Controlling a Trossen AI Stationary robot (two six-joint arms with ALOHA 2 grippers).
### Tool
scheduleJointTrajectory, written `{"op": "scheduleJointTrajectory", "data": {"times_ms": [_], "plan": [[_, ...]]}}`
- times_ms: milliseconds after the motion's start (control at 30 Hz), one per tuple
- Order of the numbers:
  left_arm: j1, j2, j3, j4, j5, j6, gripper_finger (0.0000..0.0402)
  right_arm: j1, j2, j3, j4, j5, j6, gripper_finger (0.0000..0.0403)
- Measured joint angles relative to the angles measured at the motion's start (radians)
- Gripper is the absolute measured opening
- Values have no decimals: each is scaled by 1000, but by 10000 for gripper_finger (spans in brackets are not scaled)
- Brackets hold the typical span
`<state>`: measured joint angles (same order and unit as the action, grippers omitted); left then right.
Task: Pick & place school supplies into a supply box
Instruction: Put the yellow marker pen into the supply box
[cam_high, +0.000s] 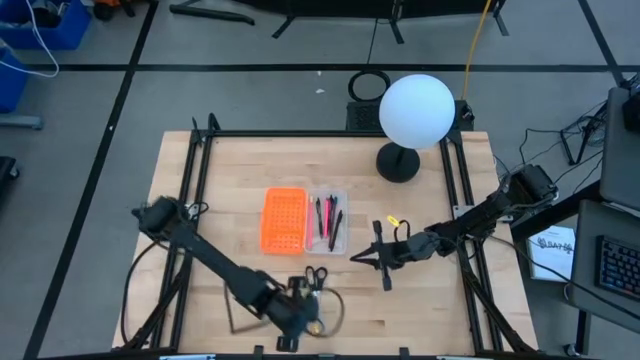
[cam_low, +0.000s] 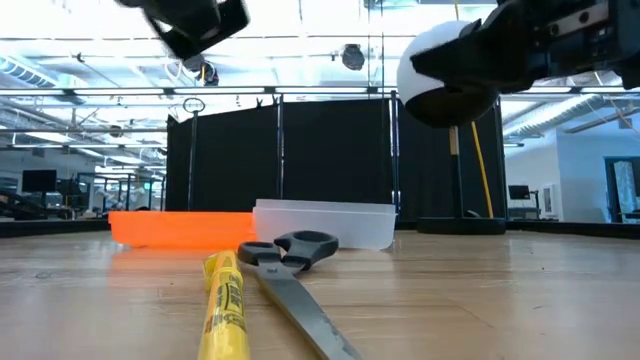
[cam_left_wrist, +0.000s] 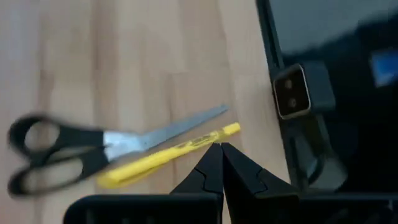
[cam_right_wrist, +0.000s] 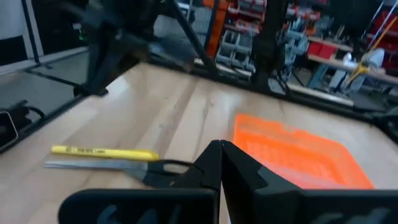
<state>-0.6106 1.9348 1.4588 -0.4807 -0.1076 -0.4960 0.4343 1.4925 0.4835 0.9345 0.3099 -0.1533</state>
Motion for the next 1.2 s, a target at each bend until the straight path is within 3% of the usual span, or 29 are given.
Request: {"op": "scheduleJointTrajectory", "data": {"times_ms": [200, 367, 533, 667, 867, 1200], "plan": [[1, 154, 290, -289, -37, 199, 25, -1, 0, 0, 7, 1, -20, 1], [2, 231, 392, -389, -17, 347, 99, -3, 0, 0, 3, 2, -20, 1], [21, 238, 370, -409, -70, 491, 170, -3, 0, 0, 1, 8, -17, 1], [42, 241, 351, -390, -91, 542, 196, -2, 0, 0, -6, 55, -13, 1], [57, 239, 351, -360, 0, 724, 201, -2, 0, 0, -36, 60, 10, 1], [55, 271, 351, -287, -18, 929, 187, -2, 0, 0, -61, 59, 10, 1]]}}
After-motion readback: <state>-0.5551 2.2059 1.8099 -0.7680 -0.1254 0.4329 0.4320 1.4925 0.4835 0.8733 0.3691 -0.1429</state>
